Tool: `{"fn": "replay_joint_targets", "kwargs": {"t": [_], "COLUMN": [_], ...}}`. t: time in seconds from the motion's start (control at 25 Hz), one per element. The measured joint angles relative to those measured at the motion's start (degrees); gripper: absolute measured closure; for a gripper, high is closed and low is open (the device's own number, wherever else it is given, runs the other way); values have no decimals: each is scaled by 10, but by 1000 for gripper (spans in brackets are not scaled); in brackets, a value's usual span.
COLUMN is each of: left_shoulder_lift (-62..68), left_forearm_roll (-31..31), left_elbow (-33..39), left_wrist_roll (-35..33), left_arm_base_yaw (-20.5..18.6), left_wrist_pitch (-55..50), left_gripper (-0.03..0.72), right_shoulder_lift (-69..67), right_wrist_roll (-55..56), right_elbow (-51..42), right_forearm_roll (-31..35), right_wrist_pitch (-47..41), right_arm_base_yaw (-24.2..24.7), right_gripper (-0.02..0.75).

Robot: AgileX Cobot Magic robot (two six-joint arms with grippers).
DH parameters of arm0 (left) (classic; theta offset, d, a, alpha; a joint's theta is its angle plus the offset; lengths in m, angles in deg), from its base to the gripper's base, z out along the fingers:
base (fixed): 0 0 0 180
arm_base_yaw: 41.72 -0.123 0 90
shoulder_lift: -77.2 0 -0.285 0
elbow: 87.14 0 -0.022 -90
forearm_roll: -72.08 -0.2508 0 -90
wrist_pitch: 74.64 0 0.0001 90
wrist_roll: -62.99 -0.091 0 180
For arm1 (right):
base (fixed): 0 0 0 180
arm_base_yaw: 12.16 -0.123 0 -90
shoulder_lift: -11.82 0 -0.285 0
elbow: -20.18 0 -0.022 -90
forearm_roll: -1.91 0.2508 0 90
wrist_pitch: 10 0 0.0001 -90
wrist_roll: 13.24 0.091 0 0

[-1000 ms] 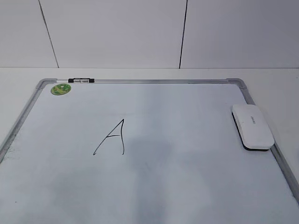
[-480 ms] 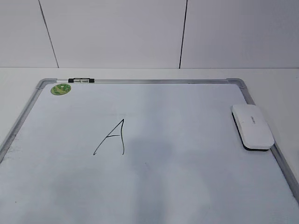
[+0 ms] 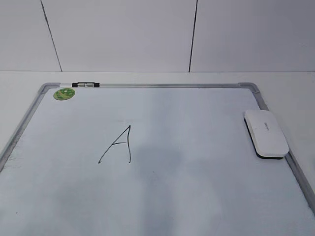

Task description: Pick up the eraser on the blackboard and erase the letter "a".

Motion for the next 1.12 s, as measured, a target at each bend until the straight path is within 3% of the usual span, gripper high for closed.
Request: {"fn": "replay_joint_targets", "kwargs": {"t": [1.12], "left_shoulder_lift": [-78], "left_forearm_roll": [2], "left_elbow": [0], "left_wrist_roll": [0], "left_arm_base_yaw": [0], "left_wrist_pitch": [-1], "left_gripper": [453], "right_shoulder_lift": [115], "right_wrist_roll": [0], "right_elbow": [0], "right_forearm_roll": [0], "right_wrist_pitch": [1], "right_arm_base_yaw": [0], "right_gripper": [145]}}
